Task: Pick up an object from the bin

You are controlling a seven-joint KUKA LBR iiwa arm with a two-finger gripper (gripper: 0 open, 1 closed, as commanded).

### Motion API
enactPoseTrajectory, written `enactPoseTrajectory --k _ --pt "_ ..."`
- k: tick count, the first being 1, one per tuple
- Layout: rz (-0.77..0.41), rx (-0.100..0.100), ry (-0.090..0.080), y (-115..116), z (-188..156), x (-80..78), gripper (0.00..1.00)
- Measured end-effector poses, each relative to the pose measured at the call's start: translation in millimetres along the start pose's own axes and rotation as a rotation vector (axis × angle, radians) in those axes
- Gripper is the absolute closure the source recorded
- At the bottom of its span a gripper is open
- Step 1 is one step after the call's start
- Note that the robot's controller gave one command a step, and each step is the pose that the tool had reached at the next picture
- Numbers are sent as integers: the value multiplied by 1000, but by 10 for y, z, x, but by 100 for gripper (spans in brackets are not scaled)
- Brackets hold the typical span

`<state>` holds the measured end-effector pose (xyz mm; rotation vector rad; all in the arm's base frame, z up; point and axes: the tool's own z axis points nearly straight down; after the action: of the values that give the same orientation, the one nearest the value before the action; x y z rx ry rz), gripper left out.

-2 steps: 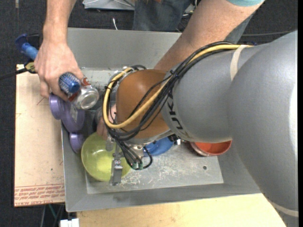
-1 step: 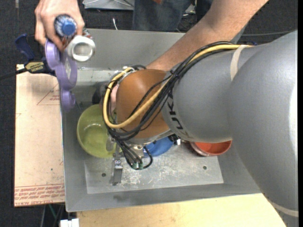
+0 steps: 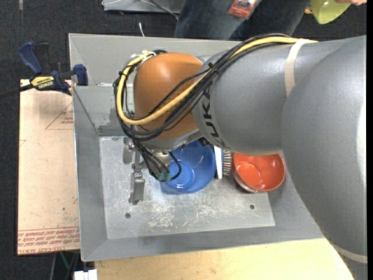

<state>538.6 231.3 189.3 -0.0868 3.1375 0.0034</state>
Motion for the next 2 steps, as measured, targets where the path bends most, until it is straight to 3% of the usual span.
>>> enactPoseTrajectory --k 1,2 --pt "287 0 -15 -722 -167 -196 0" --pt "168 -1 5 -6 561 518 0"
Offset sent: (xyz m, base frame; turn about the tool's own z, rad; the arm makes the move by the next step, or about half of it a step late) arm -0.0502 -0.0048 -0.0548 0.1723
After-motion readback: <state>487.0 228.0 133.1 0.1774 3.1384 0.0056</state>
